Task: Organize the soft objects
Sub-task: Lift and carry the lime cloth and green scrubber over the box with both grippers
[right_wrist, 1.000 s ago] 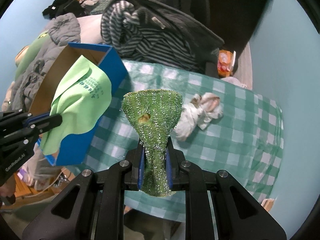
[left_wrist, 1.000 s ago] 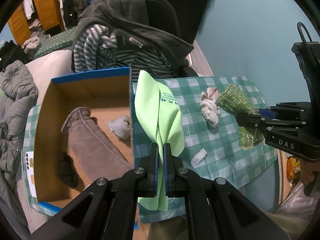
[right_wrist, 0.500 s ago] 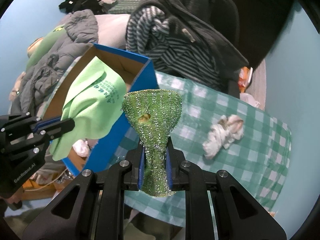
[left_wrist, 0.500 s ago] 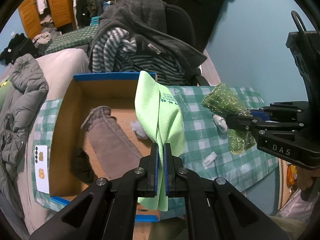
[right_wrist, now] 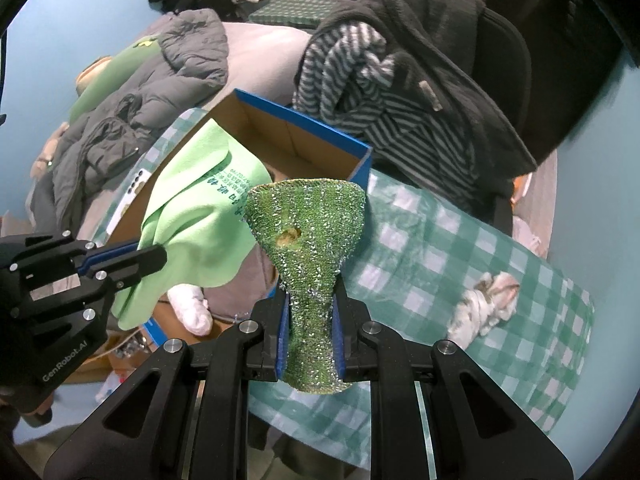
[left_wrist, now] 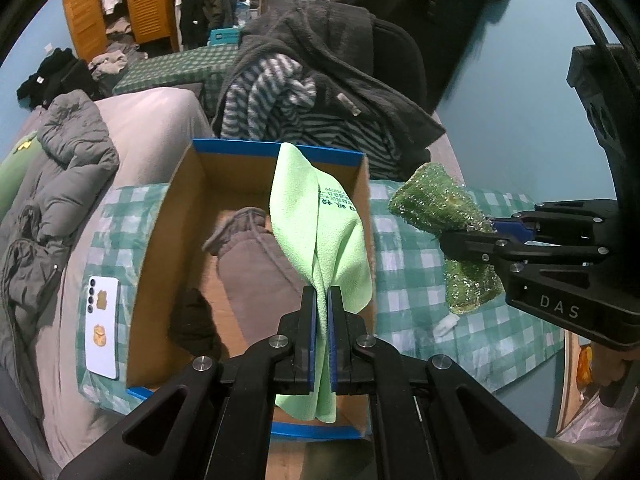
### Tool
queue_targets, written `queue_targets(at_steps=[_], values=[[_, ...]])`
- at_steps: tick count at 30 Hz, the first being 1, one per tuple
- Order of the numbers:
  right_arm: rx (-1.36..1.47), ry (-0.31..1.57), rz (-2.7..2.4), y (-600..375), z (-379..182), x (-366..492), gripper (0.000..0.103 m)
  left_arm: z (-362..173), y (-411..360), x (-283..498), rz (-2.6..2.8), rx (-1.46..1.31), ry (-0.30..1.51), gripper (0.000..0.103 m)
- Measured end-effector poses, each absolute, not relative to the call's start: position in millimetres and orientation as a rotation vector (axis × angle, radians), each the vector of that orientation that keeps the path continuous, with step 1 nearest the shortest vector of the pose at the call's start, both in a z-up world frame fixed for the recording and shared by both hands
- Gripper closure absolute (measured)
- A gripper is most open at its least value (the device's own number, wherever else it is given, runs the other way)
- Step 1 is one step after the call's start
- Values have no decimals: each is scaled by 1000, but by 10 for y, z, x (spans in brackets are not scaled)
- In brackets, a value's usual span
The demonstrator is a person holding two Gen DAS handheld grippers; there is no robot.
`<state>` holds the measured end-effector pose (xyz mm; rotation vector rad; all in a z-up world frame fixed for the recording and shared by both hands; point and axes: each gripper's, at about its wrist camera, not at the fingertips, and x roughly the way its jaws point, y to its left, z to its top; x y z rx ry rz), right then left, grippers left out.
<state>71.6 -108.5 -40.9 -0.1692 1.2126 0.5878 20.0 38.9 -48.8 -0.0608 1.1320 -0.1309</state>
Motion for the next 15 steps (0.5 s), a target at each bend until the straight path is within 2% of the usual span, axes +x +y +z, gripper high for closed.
queue_targets(at_steps=[15], values=[[-201, 1220, 640, -562, -449, 857, 87, -578, 813, 283, -68, -81, 1141, 99]])
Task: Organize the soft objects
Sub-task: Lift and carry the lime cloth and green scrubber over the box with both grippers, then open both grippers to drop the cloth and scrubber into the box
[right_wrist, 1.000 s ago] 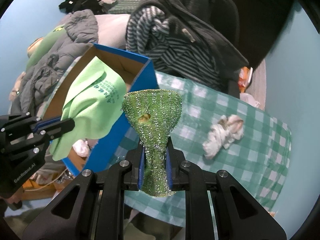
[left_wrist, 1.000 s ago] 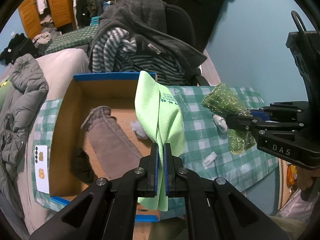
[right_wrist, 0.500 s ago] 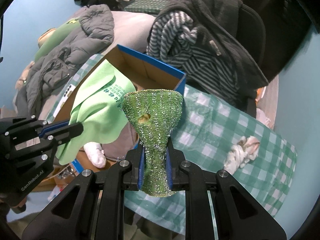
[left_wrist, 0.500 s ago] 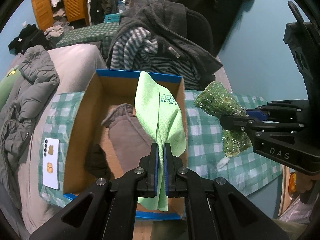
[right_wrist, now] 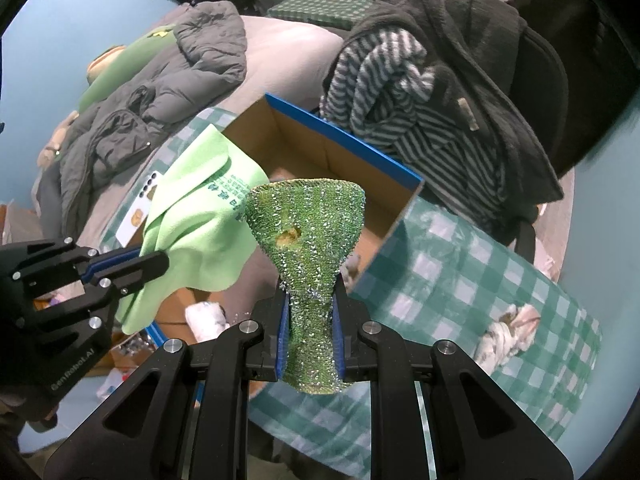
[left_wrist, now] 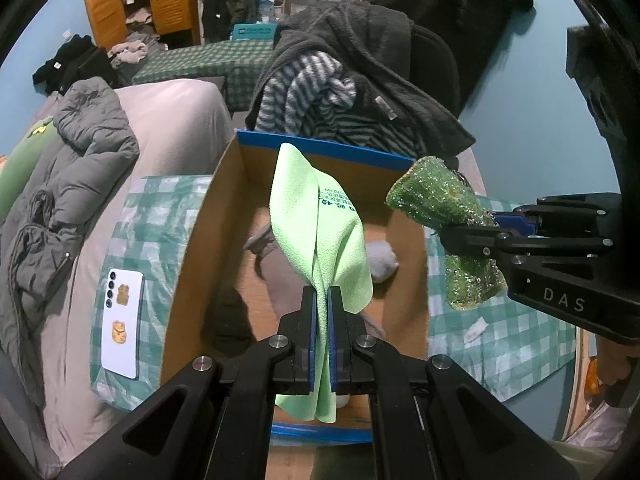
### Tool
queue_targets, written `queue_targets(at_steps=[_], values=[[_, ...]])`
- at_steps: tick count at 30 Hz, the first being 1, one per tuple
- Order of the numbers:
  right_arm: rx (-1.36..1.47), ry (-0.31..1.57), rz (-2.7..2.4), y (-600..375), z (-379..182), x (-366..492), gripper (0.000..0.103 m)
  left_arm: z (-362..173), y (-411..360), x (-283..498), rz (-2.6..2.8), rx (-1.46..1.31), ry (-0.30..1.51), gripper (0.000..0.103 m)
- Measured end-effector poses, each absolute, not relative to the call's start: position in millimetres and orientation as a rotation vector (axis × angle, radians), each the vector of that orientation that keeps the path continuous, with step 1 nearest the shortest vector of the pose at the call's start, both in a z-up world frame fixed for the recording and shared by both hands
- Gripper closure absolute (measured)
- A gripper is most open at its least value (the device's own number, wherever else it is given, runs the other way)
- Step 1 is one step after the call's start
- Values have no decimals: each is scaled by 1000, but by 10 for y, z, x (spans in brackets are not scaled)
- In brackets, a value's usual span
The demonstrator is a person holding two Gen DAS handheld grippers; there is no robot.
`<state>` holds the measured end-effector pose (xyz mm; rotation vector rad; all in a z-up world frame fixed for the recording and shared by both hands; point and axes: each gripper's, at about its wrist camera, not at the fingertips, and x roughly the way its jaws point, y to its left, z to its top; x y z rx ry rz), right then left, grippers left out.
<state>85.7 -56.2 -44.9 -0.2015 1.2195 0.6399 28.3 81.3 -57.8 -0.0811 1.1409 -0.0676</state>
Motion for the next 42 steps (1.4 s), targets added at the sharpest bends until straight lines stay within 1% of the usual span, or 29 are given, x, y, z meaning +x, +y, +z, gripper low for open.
queue_targets(at_steps=[11, 26, 27, 29, 30, 31, 33, 37, 38, 39, 41, 42], values=[[-213, 1250, 663, -238, -565, 912, 87, -751, 1020, 354, -42, -76, 1162, 99], [-200, 1328, 656, -46, -842, 981, 87, -1018, 1167, 396, -14, -106, 1225, 98], [-194, 1331, 658, -45, -849, 986, 84, -1033, 1168, 396, -9, -105, 1233, 96], [-187, 1335, 656, -53, -853, 1001, 82, -1056, 1175, 396, -6, -107, 1246, 93], [-181, 1334, 653, -60, -851, 1010, 81, -1062, 1176, 393, -4, -104, 1249, 90], [-179, 1334, 651, -63, -850, 1016, 79, -1063, 1171, 387, -6, -100, 1250, 90], [-177, 1330, 646, -76, -838, 1021, 72, -1048, 1160, 369, -13, -94, 1249, 89], [-175, 1326, 641, -104, -812, 1024, 67, -992, 1140, 339, -15, -83, 1247, 87], [-175, 1325, 640, -114, -804, 1021, 62, -965, 1131, 327, -14, -82, 1243, 85], [-175, 1322, 639, -127, -797, 1019, 60, -951, 1128, 327, -15, -82, 1240, 83], [-179, 1319, 637, -142, -783, 1006, 58, -906, 1116, 317, -14, -83, 1229, 78], [-183, 1317, 636, -146, -777, 1000, 56, -882, 1109, 313, -14, -85, 1224, 77]])
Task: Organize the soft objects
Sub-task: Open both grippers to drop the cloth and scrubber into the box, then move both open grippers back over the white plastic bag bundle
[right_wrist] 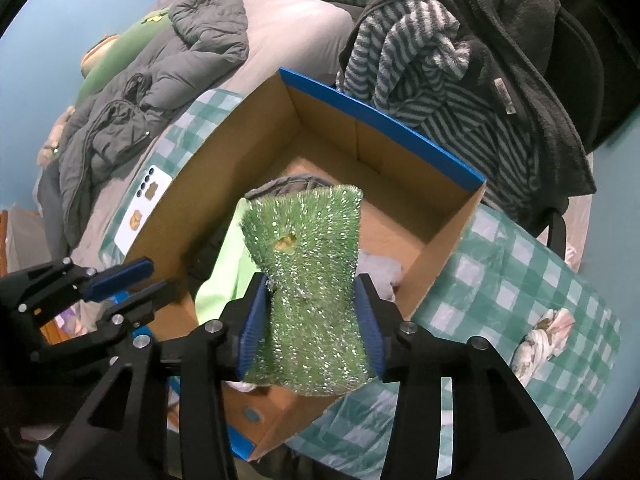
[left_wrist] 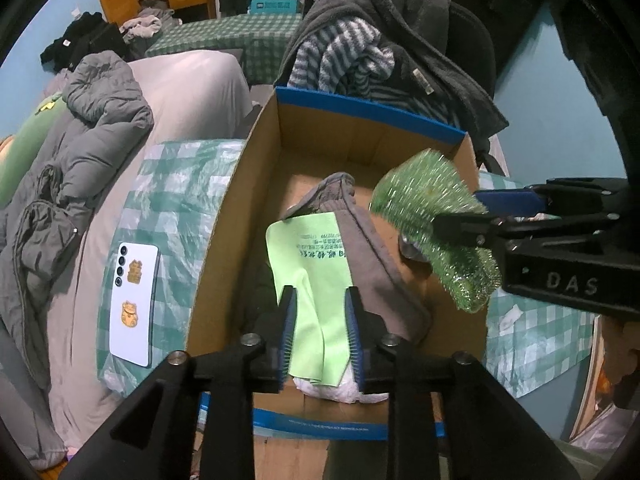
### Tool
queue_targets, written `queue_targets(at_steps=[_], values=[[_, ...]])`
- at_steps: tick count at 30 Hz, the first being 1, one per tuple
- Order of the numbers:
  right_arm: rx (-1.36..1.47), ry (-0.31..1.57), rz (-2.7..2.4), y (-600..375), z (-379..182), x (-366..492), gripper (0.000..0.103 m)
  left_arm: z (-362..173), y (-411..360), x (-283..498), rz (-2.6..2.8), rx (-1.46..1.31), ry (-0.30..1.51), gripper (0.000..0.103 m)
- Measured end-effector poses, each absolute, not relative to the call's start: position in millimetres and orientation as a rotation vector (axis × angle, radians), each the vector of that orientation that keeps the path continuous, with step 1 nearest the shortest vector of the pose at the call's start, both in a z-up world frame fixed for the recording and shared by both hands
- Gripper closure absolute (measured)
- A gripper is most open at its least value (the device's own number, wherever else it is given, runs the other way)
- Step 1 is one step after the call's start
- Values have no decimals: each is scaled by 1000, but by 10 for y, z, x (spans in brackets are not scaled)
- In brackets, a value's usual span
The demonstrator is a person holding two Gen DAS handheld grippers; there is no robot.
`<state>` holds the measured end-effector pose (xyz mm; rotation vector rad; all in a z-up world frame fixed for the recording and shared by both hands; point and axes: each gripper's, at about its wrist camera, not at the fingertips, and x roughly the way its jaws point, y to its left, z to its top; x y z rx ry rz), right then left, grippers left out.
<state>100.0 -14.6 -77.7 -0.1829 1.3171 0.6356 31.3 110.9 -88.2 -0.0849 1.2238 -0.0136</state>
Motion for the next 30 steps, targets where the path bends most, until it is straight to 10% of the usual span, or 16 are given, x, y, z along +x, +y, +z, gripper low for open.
queue_targets(at_steps=[30], values=[[-170, 1284, 576, -761, -532, 1008, 41, -668, 627, 268, -17, -123, 1204, 76]])
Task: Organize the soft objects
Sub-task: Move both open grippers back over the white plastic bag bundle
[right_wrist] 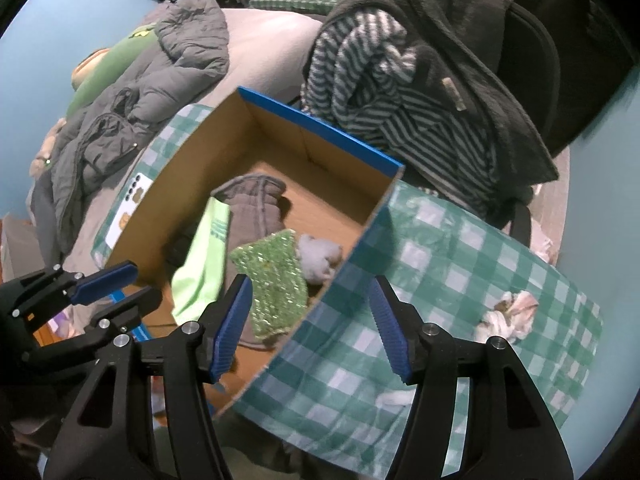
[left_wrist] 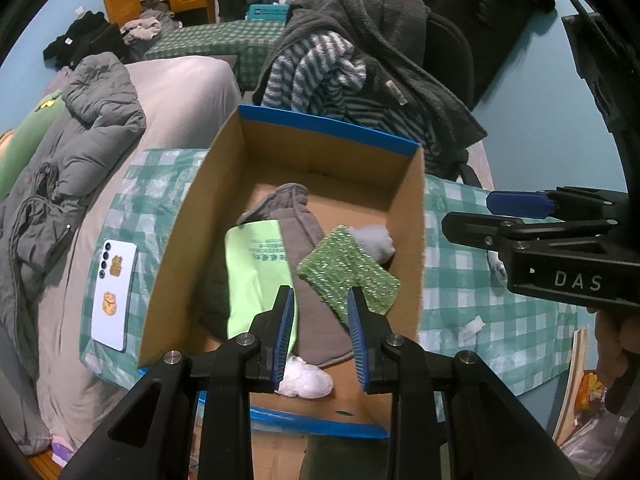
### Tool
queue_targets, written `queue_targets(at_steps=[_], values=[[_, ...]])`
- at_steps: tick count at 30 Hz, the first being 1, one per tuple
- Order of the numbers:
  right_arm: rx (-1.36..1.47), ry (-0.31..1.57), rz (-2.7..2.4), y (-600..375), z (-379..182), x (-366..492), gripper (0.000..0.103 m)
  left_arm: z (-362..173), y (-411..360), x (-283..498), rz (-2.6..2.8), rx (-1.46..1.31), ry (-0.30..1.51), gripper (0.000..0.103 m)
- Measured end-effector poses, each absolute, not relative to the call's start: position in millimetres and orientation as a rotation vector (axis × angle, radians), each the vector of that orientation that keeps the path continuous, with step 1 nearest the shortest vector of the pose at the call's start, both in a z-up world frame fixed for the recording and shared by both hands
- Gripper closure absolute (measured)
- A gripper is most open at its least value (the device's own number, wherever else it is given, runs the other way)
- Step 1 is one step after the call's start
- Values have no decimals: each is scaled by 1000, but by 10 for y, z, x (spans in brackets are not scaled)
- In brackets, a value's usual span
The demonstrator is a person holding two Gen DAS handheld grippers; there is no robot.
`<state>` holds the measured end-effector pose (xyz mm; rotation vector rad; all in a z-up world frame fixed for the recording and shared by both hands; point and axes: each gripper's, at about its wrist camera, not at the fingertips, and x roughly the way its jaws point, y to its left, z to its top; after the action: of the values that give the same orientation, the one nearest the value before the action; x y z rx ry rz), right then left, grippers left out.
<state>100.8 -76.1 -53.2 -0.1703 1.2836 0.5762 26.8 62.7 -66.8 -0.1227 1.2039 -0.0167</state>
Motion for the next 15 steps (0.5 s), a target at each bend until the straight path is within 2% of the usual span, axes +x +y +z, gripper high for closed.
queue_targets(at_steps=[15], values=[[-133, 1327, 448, -1547, -650, 1026, 39, -660, -10, 378, -110, -48, 1207, 69]])
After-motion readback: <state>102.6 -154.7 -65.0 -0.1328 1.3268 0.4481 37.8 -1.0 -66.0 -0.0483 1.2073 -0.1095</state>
